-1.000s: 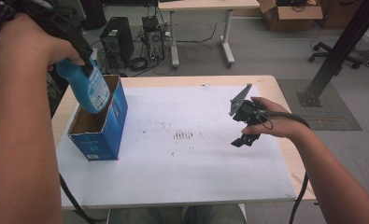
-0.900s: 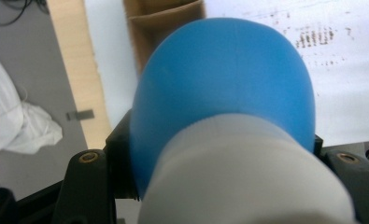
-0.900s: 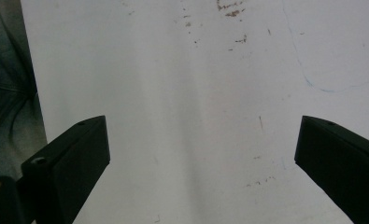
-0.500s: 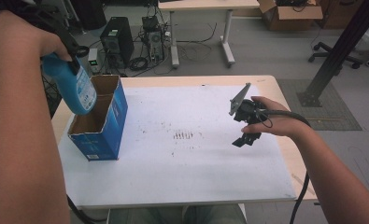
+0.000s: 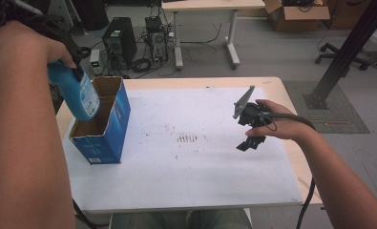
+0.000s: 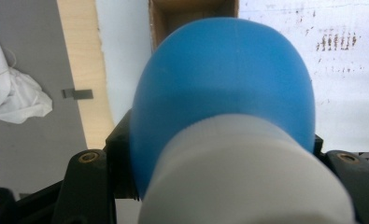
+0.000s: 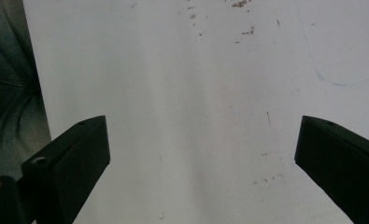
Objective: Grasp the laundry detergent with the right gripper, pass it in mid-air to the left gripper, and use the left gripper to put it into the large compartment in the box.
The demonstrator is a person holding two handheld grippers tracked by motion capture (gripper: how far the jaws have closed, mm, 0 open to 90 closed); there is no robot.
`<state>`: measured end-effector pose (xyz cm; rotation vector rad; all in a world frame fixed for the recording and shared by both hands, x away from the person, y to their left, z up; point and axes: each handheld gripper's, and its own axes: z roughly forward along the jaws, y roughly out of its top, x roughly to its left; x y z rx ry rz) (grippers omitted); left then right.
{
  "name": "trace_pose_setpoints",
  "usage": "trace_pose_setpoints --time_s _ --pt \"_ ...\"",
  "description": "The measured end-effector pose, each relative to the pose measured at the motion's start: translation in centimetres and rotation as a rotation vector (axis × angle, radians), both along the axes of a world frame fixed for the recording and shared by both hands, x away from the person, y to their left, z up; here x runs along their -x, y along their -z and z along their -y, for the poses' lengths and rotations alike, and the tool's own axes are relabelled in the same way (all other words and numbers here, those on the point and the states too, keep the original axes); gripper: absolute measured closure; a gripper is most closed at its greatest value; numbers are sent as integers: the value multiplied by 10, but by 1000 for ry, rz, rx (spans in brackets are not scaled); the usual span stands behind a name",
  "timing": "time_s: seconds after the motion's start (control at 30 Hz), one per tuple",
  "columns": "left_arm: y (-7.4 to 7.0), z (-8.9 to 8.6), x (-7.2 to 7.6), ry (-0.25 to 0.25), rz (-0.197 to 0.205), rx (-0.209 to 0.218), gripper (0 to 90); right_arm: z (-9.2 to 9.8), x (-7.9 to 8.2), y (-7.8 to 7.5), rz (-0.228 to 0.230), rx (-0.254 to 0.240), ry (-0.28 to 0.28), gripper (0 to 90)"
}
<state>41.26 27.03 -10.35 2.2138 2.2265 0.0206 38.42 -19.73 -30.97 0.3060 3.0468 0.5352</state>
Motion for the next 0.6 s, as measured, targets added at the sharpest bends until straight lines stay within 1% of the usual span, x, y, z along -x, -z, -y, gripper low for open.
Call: trace_pose_setpoints --time_s 0.2,0.27,0.43,0.6 --pt "13 -3 -6 -2 -9 -1 387 0 0 3 -5 2 4 36" --pt "20 -4 -7 -8 -13 2 387 0 0 4 -5 -4 6 36" --pt "39 -8 -10 -7 -29 18 386 1 0 4 -9 2 7 36" --pt "52 -11 -11 -8 -37 15 386 1 0 4 -12 4 2 36"
